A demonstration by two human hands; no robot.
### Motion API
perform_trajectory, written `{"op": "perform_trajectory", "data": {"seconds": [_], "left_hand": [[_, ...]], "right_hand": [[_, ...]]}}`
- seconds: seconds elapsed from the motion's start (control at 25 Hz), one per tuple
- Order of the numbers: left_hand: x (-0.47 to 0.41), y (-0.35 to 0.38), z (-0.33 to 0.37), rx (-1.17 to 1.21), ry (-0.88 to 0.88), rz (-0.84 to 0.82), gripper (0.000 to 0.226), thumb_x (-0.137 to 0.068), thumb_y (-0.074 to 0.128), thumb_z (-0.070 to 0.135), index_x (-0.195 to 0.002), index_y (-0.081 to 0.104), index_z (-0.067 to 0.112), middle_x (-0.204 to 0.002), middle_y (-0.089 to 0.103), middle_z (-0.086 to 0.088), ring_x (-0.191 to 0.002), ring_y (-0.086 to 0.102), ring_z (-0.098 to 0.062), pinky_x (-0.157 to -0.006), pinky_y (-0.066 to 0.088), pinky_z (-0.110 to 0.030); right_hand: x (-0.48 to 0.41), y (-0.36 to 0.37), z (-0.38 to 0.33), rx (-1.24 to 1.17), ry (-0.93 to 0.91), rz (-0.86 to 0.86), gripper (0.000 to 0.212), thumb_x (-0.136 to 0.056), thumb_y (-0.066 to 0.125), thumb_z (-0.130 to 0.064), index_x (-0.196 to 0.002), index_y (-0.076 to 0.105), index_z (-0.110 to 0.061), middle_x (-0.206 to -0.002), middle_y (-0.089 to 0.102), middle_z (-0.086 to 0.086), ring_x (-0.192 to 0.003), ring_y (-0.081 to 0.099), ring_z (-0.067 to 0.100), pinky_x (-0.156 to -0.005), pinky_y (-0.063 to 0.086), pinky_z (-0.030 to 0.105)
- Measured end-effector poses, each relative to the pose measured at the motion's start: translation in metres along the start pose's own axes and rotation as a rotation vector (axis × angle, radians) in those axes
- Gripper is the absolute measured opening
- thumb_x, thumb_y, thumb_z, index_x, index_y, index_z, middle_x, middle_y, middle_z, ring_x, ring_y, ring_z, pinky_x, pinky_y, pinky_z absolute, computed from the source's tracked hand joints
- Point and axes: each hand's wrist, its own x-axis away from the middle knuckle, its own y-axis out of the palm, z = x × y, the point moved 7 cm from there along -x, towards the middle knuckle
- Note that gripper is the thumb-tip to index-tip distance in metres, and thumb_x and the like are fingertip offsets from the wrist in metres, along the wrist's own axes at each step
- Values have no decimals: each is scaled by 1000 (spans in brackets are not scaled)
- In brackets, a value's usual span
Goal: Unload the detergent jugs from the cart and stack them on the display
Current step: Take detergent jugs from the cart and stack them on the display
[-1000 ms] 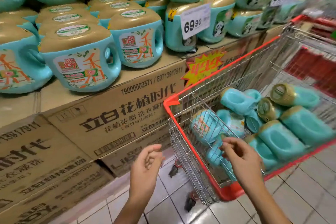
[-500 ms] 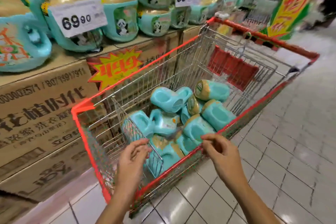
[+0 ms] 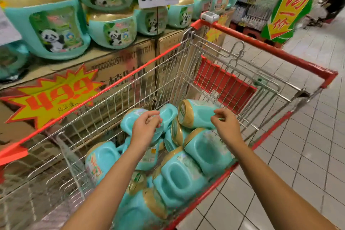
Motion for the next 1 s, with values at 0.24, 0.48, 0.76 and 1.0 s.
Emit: {"op": "perform_trajectory", "data": {"seconds": [0.24, 0.48, 0.76, 1.0], "left_hand": [[-139, 80, -44, -219, -189, -122, 21, -93, 60, 25, -111, 64, 14, -96, 63, -1, -94, 59, -19, -80, 44, -31], [-180, 147, -101, -22, -474, -250, 20, -98, 50, 36, -98, 63, 21, -79, 70, 7, -71, 65, -2, -57, 46, -12], [-182, 154, -120, 120, -499, -163, 41, -75, 68, 51, -104, 69, 21, -104, 66, -4, -81, 62, -18, -56, 51, -22], [-178, 126, -75, 168, -338, -15, 27, -92, 59, 36, -115, 67, 24, -115, 69, 1, -105, 61, -16, -85, 48, -29]], "right_hand": [[-103, 43, 65, 353, 179, -179, 57, -81, 71, -28, -130, 50, -9, -129, 50, 14, -120, 48, 31, -99, 42, 40], [-117, 80, 73, 611, 75, -450, 33, -82, 61, -49, -85, 54, -17, -101, 56, 8, -95, 55, 29, -80, 45, 36], [-101, 99, 74, 817, -115, -629, 52, -79, 71, -46, -112, 56, -9, -117, 63, 13, -108, 58, 32, -86, 44, 37], [-121, 60, 31, 83, 51, -443, 28, -93, 59, -36, -98, 62, -9, -93, 65, 6, -91, 61, 29, -80, 49, 39]]}}
